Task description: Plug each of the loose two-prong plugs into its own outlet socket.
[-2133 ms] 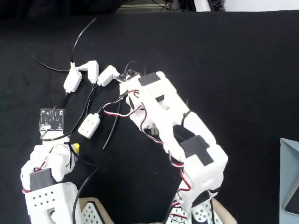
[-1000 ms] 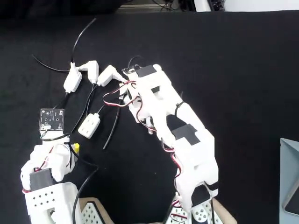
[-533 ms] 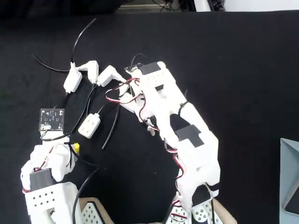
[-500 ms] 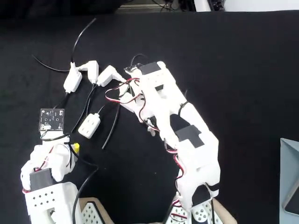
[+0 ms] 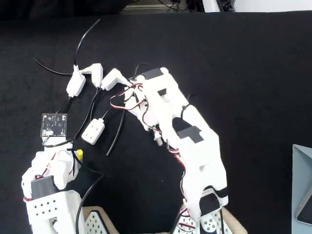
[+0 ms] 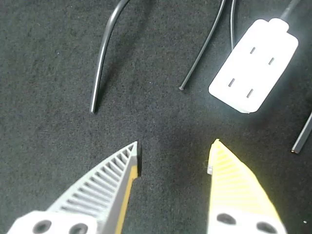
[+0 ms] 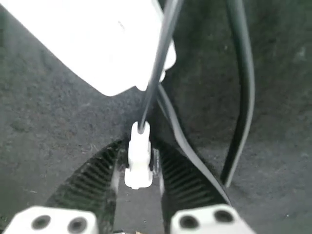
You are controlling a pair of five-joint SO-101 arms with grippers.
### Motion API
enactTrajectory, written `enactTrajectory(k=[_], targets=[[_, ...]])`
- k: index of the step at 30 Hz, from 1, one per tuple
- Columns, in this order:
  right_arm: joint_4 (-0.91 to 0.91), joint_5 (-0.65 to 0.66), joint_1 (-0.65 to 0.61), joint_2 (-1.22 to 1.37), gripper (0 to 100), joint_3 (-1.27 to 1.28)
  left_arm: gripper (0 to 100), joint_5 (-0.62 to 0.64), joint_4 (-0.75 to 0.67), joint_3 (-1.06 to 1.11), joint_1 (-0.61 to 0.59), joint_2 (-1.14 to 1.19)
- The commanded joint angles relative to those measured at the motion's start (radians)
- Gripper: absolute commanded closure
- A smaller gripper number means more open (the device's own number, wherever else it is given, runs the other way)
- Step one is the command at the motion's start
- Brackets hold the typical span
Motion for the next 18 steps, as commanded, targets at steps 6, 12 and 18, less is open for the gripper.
enactTrajectory(k=[6, 12, 18], targets=[[0.041, 0.0, 0.008, -0.056, 98.6, -0.03, 76, -0.011, -0.015, -0.002, 0.013, -0.005], [0.081, 0.0, 0.006, -0.298, 98.6, 0.044, 76, -0.009, -0.015, -0.004, 0.01, -0.005], [0.068, 0.0, -0.069, -0.641, 98.6, 0.251, 76, 0.002, -0.009, -0.044, 0.005, -0.006]])
